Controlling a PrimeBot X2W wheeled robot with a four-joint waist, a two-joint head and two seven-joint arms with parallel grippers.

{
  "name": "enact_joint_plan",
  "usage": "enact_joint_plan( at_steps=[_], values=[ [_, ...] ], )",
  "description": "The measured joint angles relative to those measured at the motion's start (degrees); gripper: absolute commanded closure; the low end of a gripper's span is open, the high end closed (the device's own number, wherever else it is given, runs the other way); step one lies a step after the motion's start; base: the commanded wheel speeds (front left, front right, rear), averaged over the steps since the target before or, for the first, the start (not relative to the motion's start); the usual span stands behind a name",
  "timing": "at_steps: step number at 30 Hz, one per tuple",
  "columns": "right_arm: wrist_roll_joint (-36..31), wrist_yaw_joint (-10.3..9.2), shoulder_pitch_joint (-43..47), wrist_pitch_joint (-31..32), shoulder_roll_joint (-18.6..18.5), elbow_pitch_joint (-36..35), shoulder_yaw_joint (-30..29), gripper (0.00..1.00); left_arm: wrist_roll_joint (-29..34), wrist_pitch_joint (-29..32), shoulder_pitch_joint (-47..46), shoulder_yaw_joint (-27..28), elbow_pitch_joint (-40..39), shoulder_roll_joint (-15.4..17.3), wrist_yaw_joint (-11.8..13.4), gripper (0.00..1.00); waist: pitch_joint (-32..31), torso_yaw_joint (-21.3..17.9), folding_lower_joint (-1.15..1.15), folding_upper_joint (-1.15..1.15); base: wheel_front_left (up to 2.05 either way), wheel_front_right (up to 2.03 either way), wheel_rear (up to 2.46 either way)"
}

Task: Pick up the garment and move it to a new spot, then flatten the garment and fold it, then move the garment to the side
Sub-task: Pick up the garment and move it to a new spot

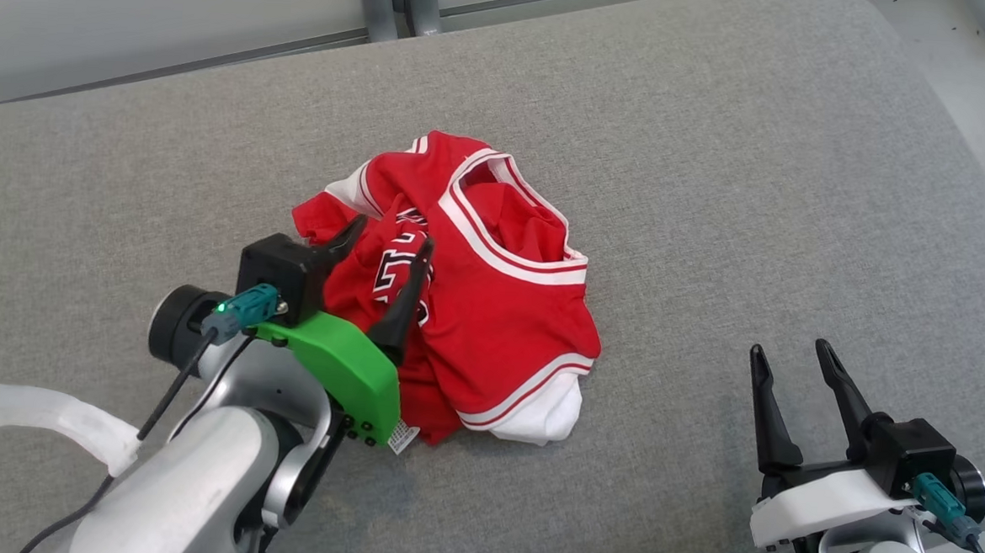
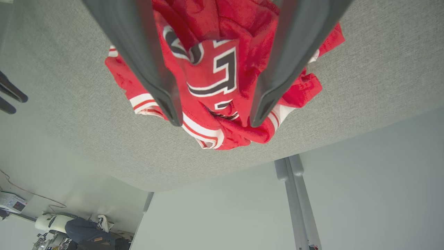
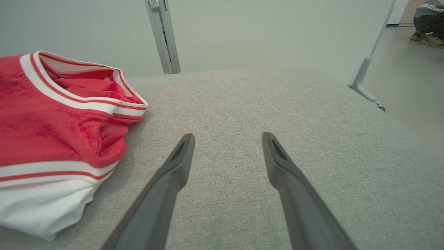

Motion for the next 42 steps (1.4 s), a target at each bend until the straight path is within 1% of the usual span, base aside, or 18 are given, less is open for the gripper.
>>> enact_joint_plan(
  at_steps=[3,7,10,12,18,22,25,26,27,28,29,30,33,36,39,42],
  values=[
    [0.02,0.00,-0.03,0.00,0.02,-0.03,-0.11,0.00,-0.94,0.37,0.68,0.81,0.64,1.27,0.26,0.00,0.25,-0.52,0.00,0.00,0.00,0.00,0.00],
    [0.01,0.00,-0.02,0.00,0.01,0.08,-0.45,0.00,-1.66,0.77,0.43,0.34,-0.13,1.42,-1.24,0.00,0.74,-0.86,0.00,0.00,0.00,0.00,0.00],
    [0.04,0.00,-0.06,0.00,0.02,0.18,-0.30,0.00,-1.10,1.98,-1.35,-0.74,-0.18,0.90,-2.05,0.00,1.15,-1.04,0.00,0.00,0.00,0.00,0.00],
    [0.24,0.00,-0.25,0.00,0.01,0.26,0.04,0.00,-0.99,2.93,-3.08,-1.68,0.22,-0.30,-2.70,0.00,1.48,-1.18,0.00,0.00,0.00,0.00,0.00],
    [0.71,0.00,-1.49,0.00,0.02,0.62,1.32,0.00,-0.32,5.53,-7.47,-4.03,6.79,-3.20,-4.48,0.00,2.15,-2.16,0.00,0.00,0.00,0.00,0.00],
    [1.04,0.00,-1.49,0.00,0.04,0.70,1.57,0.00,0.40,6.32,-8.87,-4.68,12.95,-3.09,-4.77,0.00,2.31,-3.20,0.00,0.00,0.00,0.00,0.00],
    [1.14,0.00,-1.30,0.00,0.02,0.82,1.08,0.00,0.70,6.87,-9.19,-5.21,15.60,-2.80,-5.19,0.00,2.25,-3.86,0.00,0.00,0.00,0.00,0.00],
    [1.15,0.00,-1.20,0.00,0.01,0.90,0.90,0.00,0.79,7.21,-9.33,-5.46,16.05,-2.70,-5.33,0.07,2.20,-3.97,0.00,0.00,0.00,0.00,0.00],
    [1.22,0.00,-1.15,0.00,0.02,0.99,0.69,0.00,0.64,7.70,-9.37,-5.58,16.45,-2.65,-5.72,0.34,2.11,-4.01,0.00,0.00,0.00,0.00,0.00],
    [1.25,0.00,-1.11,0.00,0.01,1.04,0.54,0.00,0.57,8.21,-9.39,-5.89,16.81,-2.55,-6.03,0.34,2.01,-4.00,0.00,0.00,0.00,0.00,0.00],
    [1.31,0.00,-1.04,0.00,0.01,1.11,0.41,0.00,0.57,8.86,-9.41,-6.46,17.07,-2.34,-6.53,0.90,1.91,-3.95,0.00,0.00,0.00,0.00,0.00],
    [1.46,0.00,-0.98,0.00,0.02,1.24,0.30,0.00,0.47,9.45,-9.40,-6.90,17.24,-2.25,-6.91,1.00,1.79,-3.91,0.00,0.00,0.00,0.00,0.00],
    [1.92,0.00,-0.91,0.00,0.02,1.58,0.05,0.00,0.19,10.13,-9.28,-7.95,16.99,-2.31,-8.26,1.00,1.34,-3.67,0.00,0.00,0.00,0.00,0.00],
    [2.05,0.00,-0.90,0.00,0.02,1.63,-0.19,0.00,0.22,8.73,-9.39,-7.87,14.58,-2.77,-8.46,1.00,0.93,-3.21,0.00,0.00,0.00,0.00,0.00],
    [2.08,0.00,-0.59,0.00,0.03,1.67,-0.48,0.00,-0.27,7.09,-10.62,-6.45,9.34,-3.70,-8.46,1.00,0.54,-2.45,0.00,0.00,0.00,0.00,0.00],
    [2.33,0.00,0.02,0.00,0.02,1.98,-0.78,0.00,-0.86,5.80,-13.22,-3.33,1.07,-3.77,-7.81,1.00,0.05,-1.59,0.00,0.00,0.00,0.00,0.00]
  ],
)
